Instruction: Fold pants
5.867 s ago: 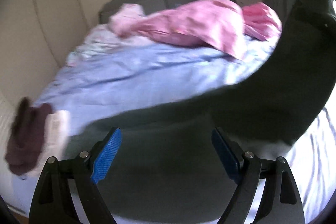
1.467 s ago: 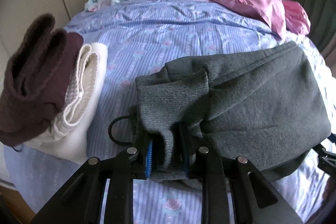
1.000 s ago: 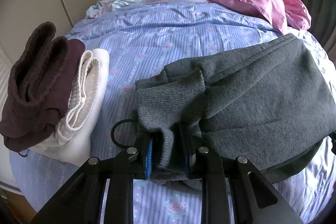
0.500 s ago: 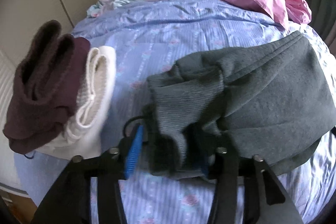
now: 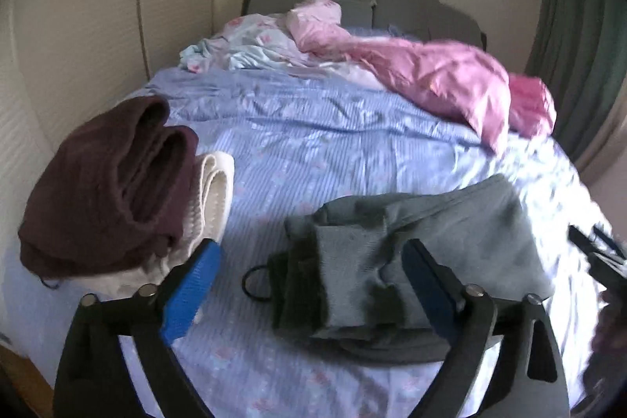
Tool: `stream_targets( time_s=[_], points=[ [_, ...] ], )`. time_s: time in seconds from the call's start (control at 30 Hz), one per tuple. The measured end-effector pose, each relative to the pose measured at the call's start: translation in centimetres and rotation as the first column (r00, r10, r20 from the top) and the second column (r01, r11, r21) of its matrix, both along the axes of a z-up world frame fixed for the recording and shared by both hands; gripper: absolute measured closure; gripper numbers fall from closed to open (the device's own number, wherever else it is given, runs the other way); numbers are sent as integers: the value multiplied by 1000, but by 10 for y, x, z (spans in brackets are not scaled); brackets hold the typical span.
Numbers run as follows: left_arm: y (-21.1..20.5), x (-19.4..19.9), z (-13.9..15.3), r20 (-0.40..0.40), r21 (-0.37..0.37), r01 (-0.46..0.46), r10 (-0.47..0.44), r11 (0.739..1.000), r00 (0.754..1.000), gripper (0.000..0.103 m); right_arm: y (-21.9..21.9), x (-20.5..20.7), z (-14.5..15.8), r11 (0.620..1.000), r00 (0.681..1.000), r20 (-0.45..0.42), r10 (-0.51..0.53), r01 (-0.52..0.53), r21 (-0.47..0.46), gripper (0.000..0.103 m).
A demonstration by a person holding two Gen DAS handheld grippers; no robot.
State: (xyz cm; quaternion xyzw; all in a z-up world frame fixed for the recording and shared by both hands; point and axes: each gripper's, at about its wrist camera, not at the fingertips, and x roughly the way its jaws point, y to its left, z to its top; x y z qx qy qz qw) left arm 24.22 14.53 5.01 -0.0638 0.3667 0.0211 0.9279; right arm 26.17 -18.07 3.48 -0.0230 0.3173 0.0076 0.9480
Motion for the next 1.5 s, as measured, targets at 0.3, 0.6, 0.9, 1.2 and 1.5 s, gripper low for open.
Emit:
stream_targets(
  time_s=[0.3, 0.6, 0.9, 1.2, 1.5],
  points=[
    [-6, -10, -49, 19, -263, -140, 150, 955, 988, 5, -30, -3, -57, 920, 987, -47, -156, 163, 356, 9],
    [-17, 8, -117, -160, -317, -215, 171, 924, 972, 0, -54, 4, -93, 865, 958, -118, -261, 287, 411, 9],
    [7, 13, -165, -262, -562, -230, 93, 795, 961, 0, -31, -17, -136, 834, 952, -144, -269, 305, 460, 8],
    [11, 15, -169, -241, -596, -224, 94, 771, 966, 0, -25, -30, -136, 821, 953, -112, -283, 301, 484, 7],
    [-4, 26, -164, -224, -513, -228, 127, 828, 966, 0, -37, -45, -168, 652, 961, -147, -233, 266, 710, 0]
  ],
)
